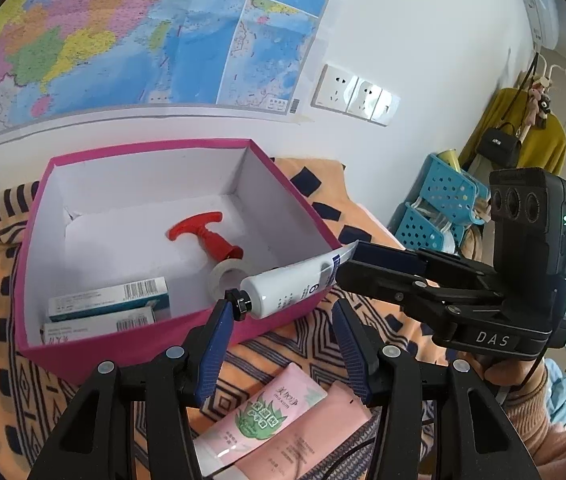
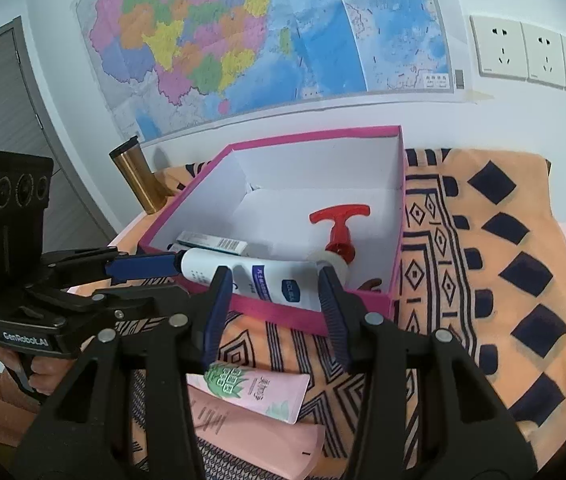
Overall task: Organize rigid objects
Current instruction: 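Lift the tube and carry it over the magenta box, then lower the tube into the magenta box beside the red tool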
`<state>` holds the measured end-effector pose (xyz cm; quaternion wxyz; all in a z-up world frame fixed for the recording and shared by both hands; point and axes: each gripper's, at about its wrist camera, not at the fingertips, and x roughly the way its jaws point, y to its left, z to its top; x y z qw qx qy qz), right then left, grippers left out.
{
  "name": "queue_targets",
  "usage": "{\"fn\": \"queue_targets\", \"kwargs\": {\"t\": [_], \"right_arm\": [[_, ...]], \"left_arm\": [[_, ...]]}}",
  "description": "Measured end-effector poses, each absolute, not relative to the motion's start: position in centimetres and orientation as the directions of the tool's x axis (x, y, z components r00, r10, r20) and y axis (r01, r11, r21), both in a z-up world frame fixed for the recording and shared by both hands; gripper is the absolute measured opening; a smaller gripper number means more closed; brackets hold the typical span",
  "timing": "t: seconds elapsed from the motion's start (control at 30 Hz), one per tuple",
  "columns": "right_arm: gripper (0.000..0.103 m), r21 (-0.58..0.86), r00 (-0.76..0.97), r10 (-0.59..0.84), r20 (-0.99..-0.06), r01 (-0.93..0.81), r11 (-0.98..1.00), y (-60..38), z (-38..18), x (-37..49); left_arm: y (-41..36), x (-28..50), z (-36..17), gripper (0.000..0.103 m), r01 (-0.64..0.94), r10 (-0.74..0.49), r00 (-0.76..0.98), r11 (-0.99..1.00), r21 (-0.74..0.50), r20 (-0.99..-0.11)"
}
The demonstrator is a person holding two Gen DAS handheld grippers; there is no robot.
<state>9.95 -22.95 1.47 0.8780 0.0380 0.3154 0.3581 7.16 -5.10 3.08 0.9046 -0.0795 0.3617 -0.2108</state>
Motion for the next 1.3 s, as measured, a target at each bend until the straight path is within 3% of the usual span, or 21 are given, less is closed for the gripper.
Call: {"fn": "queue_targets", "kwargs": {"t": [1.3], "right_arm": [[0.048, 0.311, 0.533, 0.626, -0.569, -0.566, 0.764, -22.5, 0.3, 14.2]], "left_arm": [[-5.5, 10.7, 2.4, 0.051, 0.289, -0.407, 0.632, 0.913, -0.287, -0.659]]}}
